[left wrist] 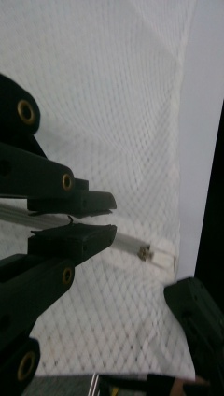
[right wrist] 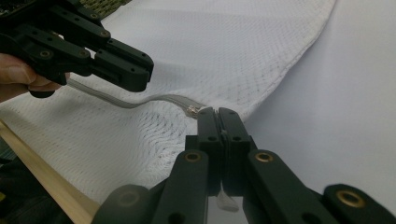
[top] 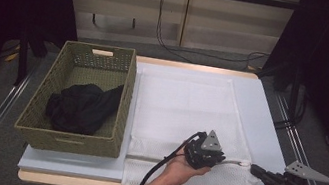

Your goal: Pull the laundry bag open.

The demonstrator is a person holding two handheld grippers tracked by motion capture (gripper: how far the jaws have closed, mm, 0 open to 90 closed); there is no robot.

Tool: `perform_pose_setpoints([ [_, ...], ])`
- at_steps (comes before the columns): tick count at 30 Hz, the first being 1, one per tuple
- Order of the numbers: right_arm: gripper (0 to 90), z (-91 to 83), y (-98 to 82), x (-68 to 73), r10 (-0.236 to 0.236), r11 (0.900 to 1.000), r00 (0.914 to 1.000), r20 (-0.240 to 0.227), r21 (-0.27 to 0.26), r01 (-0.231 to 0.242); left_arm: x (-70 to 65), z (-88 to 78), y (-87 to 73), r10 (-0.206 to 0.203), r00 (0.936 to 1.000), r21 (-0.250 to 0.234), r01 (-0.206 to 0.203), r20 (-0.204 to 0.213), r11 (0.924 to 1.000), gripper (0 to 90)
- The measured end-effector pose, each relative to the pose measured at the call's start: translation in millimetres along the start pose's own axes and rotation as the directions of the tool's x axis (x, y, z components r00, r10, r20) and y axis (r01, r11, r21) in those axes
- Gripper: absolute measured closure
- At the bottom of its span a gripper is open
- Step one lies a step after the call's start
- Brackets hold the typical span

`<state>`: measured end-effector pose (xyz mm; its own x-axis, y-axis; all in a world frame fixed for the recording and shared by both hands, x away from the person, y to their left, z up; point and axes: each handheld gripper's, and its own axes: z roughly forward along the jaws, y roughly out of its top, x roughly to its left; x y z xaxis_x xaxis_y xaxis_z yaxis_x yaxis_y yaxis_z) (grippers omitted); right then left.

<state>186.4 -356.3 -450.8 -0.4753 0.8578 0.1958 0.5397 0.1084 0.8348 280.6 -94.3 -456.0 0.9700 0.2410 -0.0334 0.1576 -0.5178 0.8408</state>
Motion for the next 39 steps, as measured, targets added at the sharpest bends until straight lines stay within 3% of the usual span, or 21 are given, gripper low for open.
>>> perform_pose_setpoints([
  [8, 88.8, 2.0, 4.9, 1.7, -0.005, 1.000, 0.9999, -0.014, 0.000, 0.005, -2.9, 6.6, 3.4, 0.001, 0.9992, 0.001, -0.001, 0.039, 1.0000, 84.6],
  [9, 88.8, 2.0, 4.9, 1.7, -0.005, 1.000, 0.9999, -0.014, 0.000, 0.005, -4.0, 7.5, 3.1, 0.000, 0.9994, -0.002, 0.000, 0.034, 1.0000, 84.6],
  [10, 88.8, 1.7, 7.2, 2.1, -0.003, 1.000, 0.9998, -0.022, -0.007, 0.003, -5.2, 7.9, 3.2, 0.005, 0.9995, 0.018, -0.006, 0.030, 0.9998, 90.0],
  [12, 88.8, 1.5, 8.1, 2.2, -0.001, 1.000, 0.9995, -0.032, -0.009, 0.001, -8.2, 9.8, 2.6, 0.020, 0.9996, 0.033, -0.020, 0.019, 0.9992, 90.0],
  [20, 88.9, 4.1, 19.0, 3.1, 0.006, 1.000, 0.9971, -0.075, -0.013, -0.007, -3.9, 14.0, -0.7, -0.025, 0.9995, 0.029, 0.025, 0.019, 0.9993, 89.8],
  [22, 88.9, 5.1, 21.5, 3.9, 0.006, 1.000, 0.9960, -0.089, -0.015, -0.008, -4.5, 16.9, -1.7, -0.025, 0.9993, 0.027, 0.025, 0.027, 0.9993, 89.7],
  [24, 88.9, 6.8, 24.5, 6.5, -0.002, 1.000, 0.9939, -0.110, -0.007, 0.002, -5.3, 18.1, -1.4, -0.010, 0.9997, 0.054, 0.008, 0.021, 0.9985, 88.3],
  [25, 88.9, 7.6, 25.3, 8.0, -0.016, 1.000, 0.9931, -0.116, -0.003, 0.015, -5.6, 20.2, -2.1, -0.011, 0.9993, 0.036, 0.010, 0.037, 0.9993, 87.6],
  [28, 88.9, 9.6, 27.3, 10.6, -0.031, 1.000, 0.9908, -0.132, -0.004, 0.030, -5.6, 20.7, -2.4, -0.016, 0.9993, 0.028, 0.015, 0.033, 0.9995, 87.3],
  [29, 88.9, 10.0, 27.9, 11.5, -0.037, 0.999, 0.9897, -0.139, 0.000, 0.037, -5.9, 19.1, -1.6, -0.001, 1.0000, 0.055, 0.000, 0.010, 0.9985, 86.3],
  [32, 88.9, 12.5, 29.9, 15.6, -0.050, 0.999, 0.9862, -0.158, 0.008, 0.052, -3.6, 18.6, -2.3, -0.004, 0.9997, 0.041, 0.003, 0.022, 0.9991, 84.9],
  [39, 88.9, 19.6, 31.6, 18.1, -0.049, 0.999, 0.9825, -0.180, 0.009, 0.051, -1.3, 17.4, -3.1, -0.002, 0.9994, 0.017, 0.001, 0.035, 0.9999, 82.0],
])
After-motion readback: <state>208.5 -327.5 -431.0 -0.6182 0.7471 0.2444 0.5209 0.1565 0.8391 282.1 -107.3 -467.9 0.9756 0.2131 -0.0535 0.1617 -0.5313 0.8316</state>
